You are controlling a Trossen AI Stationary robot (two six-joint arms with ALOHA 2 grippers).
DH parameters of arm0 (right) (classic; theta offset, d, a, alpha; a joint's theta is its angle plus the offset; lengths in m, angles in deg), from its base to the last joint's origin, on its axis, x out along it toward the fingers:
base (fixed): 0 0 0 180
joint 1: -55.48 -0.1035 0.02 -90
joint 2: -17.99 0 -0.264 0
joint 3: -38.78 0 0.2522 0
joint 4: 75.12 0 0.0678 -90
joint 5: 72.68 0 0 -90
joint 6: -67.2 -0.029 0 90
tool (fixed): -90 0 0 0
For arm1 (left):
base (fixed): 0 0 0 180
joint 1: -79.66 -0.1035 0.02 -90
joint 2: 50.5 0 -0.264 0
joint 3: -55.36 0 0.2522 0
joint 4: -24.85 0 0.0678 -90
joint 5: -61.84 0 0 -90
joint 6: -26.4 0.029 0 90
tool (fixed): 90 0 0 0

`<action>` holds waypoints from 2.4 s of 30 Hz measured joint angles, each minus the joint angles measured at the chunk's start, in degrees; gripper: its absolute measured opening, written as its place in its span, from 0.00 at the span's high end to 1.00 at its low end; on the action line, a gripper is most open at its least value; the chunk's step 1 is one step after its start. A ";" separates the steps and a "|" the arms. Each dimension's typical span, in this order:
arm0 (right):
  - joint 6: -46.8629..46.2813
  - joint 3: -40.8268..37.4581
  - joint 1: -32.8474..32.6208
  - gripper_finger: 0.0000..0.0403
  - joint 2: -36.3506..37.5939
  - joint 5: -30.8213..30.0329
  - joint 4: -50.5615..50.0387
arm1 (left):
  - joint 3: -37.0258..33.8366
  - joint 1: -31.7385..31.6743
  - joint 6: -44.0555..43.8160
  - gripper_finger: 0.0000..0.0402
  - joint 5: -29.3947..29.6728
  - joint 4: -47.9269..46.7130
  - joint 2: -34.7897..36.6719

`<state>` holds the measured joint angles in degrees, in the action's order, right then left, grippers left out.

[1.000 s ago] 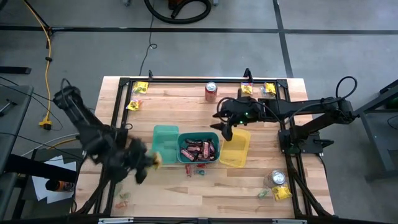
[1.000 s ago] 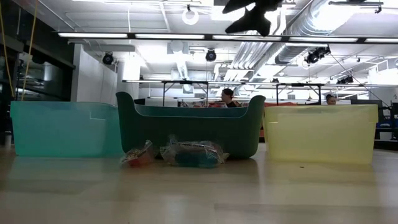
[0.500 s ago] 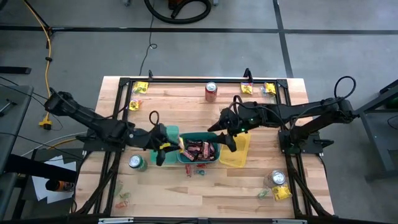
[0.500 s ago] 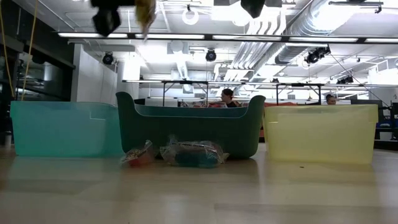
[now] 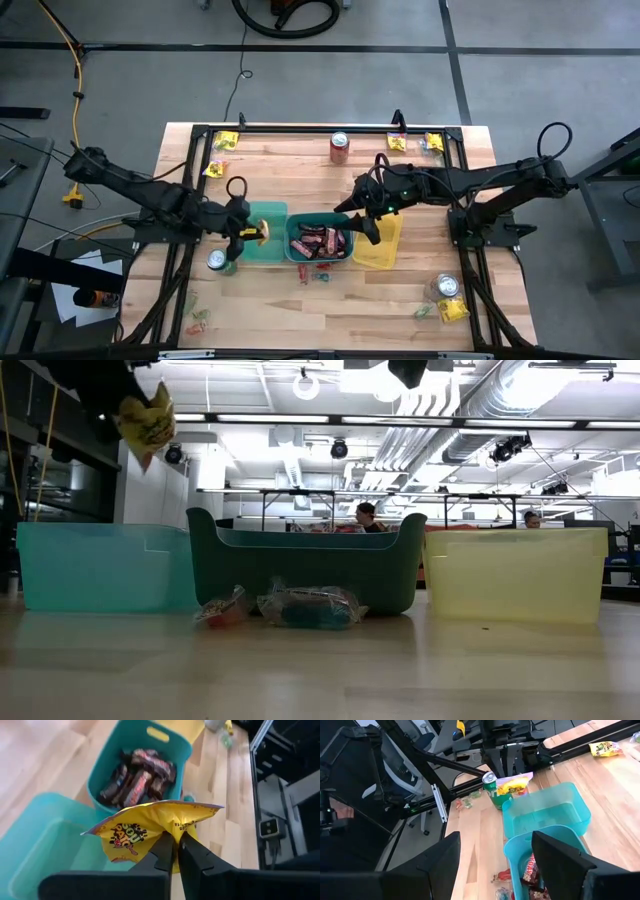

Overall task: Sort candy
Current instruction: Put the yellow candy into the green bin

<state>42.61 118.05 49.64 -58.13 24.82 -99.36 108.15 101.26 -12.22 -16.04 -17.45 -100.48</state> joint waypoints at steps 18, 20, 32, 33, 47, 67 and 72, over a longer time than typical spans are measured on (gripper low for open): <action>0.60 0.01 0.63 0.40 0.00 -1.08 0.88 | 7.79 -7.88 3.65 0.50 -3.95 -5.52 -1.46; 0.61 0.01 0.61 0.40 0.00 -1.76 0.86 | 13.33 -11.00 7.81 0.47 -0.82 -8.61 -1.59; 0.01 0.01 3.24 0.40 0.00 -3.48 0.89 | 29.23 -46.35 19.53 0.46 13.14 -31.76 -13.38; 0.01 0.01 3.36 0.40 0.00 -3.48 0.88 | 28.09 -49.37 20.83 0.46 12.37 -32.91 -15.82; -0.47 0.01 3.61 0.40 0.00 -3.50 0.87 | 12.82 -69.39 22.66 0.46 12.37 -32.03 -39.61; 0.42 0.01 3.63 0.40 0.00 -6.03 0.87 | 4.04 -69.31 23.11 0.72 7.72 -21.36 -39.64; -0.98 0.01 3.56 0.40 0.00 -6.01 0.86 | 4.40 -67.75 25.76 0.97 6.68 -21.52 -36.17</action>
<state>41.64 118.05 53.20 -58.13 18.81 -98.51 112.55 33.51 13.54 -9.36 -38.97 -136.65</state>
